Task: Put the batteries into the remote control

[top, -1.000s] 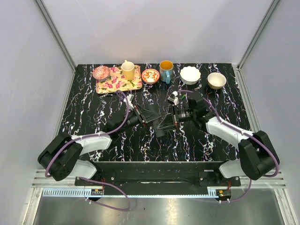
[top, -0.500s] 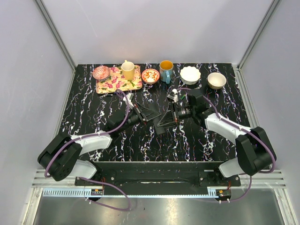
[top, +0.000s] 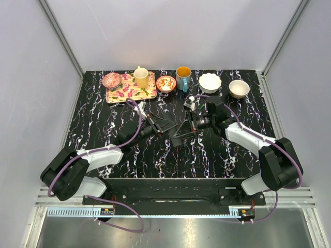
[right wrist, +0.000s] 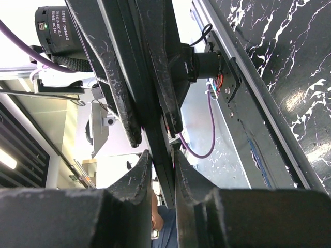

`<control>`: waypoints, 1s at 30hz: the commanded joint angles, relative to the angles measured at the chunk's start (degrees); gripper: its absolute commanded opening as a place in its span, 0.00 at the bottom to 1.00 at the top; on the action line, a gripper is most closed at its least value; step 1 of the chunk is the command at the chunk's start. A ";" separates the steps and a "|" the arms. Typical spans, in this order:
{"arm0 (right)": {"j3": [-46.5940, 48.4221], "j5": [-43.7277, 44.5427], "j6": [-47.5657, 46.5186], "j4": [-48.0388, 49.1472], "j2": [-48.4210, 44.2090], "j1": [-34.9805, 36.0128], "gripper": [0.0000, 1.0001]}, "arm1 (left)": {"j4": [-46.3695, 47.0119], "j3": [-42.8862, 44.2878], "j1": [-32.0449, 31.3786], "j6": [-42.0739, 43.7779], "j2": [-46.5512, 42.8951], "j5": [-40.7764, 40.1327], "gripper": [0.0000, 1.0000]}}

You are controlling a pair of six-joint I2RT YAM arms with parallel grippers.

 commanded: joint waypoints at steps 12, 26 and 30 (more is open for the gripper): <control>1.13 9.91 1.15 4.64 -6.81 -3.96 0.42 | -2.56 2.83 -6.06 6.61 -0.48 16.46 0.00; -2.21 7.81 -4.65 -3.54 -10.77 -3.00 0.43 | 1.30 0.81 -4.31 4.41 -1.80 12.51 0.00; -2.04 7.62 -5.97 -5.12 -10.07 -0.62 0.45 | 2.53 1.87 -3.95 3.45 -0.66 12.33 0.00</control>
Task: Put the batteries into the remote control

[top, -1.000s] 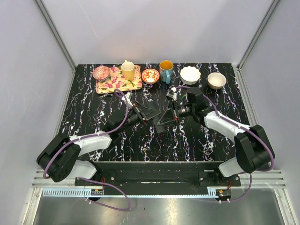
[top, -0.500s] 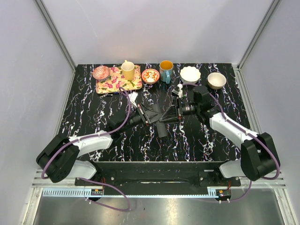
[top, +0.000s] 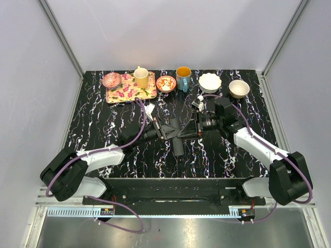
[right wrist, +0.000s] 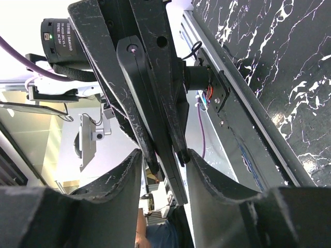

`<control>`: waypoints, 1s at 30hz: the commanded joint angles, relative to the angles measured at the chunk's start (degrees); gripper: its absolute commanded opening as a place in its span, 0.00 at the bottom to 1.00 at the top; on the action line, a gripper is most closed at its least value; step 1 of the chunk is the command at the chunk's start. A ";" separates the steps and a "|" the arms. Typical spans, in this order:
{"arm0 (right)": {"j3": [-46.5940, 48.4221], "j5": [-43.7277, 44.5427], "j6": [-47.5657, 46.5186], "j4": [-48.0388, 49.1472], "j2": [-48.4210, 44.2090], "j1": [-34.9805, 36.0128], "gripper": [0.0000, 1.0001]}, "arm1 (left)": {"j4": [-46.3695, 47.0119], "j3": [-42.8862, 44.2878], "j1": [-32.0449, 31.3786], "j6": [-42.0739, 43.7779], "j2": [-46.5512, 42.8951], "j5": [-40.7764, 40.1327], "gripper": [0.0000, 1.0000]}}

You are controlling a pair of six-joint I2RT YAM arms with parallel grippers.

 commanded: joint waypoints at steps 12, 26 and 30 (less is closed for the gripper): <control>-1.08 4.24 1.23 8.15 1.16 5.21 0.35 | 11.17 1.64 0.03 -5.48 3.23 1.54 0.00; -3.63 4.42 5.19 13.78 -0.16 6.53 0.58 | 9.49 1.82 1.52 -4.25 3.05 -1.81 0.00; -4.33 6.53 4.14 11.94 -1.13 6.53 0.54 | 10.72 0.67 2.14 -5.30 2.88 -1.98 0.00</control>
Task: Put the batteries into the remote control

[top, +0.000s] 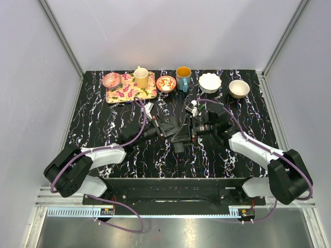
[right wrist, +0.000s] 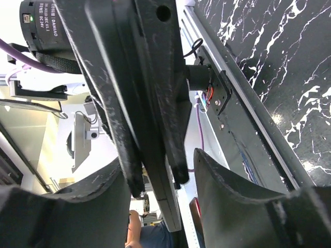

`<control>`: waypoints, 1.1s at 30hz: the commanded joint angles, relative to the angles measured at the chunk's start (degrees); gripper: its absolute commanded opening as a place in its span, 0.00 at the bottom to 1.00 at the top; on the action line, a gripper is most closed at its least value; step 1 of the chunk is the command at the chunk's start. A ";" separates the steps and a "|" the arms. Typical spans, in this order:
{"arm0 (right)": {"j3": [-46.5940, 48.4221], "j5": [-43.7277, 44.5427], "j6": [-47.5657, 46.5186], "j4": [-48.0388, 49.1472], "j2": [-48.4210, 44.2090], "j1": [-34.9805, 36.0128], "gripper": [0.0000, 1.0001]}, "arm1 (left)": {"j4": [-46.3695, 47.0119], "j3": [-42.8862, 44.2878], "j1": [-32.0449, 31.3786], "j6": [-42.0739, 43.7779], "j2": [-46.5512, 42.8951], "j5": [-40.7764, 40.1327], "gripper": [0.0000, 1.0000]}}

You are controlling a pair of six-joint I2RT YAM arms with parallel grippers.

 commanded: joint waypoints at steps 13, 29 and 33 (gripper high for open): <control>-1.04 2.44 1.37 4.94 -3.00 0.00 0.00 | 6.55 -0.14 1.09 -1.17 -1.52 -1.68 0.17; 30.68 84.49 -30.53 -71.40 3.03 0.61 0.00 | -45.95 -0.59 16.04 15.07 -31.12 -14.66 0.99; 31.91 94.55 -31.23 -71.53 11.73 0.53 0.00 | -64.15 1.35 16.12 18.78 -39.21 -22.75 0.99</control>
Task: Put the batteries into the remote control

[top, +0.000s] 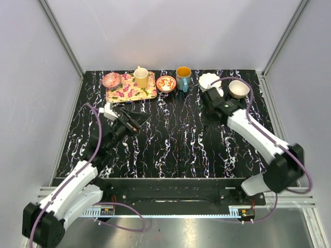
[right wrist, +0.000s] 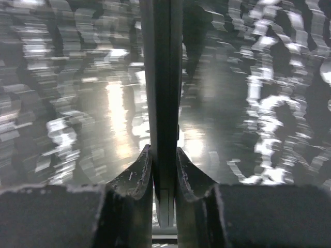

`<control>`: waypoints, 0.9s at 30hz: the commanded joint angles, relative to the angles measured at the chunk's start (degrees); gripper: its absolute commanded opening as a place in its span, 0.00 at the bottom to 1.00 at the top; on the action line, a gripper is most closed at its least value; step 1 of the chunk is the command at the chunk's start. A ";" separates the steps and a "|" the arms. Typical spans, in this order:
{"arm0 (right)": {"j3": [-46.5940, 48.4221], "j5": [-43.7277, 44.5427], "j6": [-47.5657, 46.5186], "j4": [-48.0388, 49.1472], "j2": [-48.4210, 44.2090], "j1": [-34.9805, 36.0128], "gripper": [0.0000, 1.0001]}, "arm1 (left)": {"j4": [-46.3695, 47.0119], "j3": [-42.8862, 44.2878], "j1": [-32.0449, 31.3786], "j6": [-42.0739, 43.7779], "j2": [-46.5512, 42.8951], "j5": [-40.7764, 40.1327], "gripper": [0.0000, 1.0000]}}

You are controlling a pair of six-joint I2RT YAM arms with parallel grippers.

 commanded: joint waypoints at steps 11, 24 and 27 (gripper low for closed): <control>11.05 35.80 0.09 -15.52 34.87 -2.85 0.00 | -34.28 1.10 -0.10 7.39 -10.49 -8.11 0.99; 7.99 22.81 -1.59 -10.96 40.51 -3.21 0.13 | -32.52 -0.57 -0.10 7.39 -7.94 -2.40 0.99; 5.71 19.73 -1.41 -9.11 39.37 -3.21 0.28 | -32.26 -0.75 -0.10 7.91 -7.15 -1.96 0.99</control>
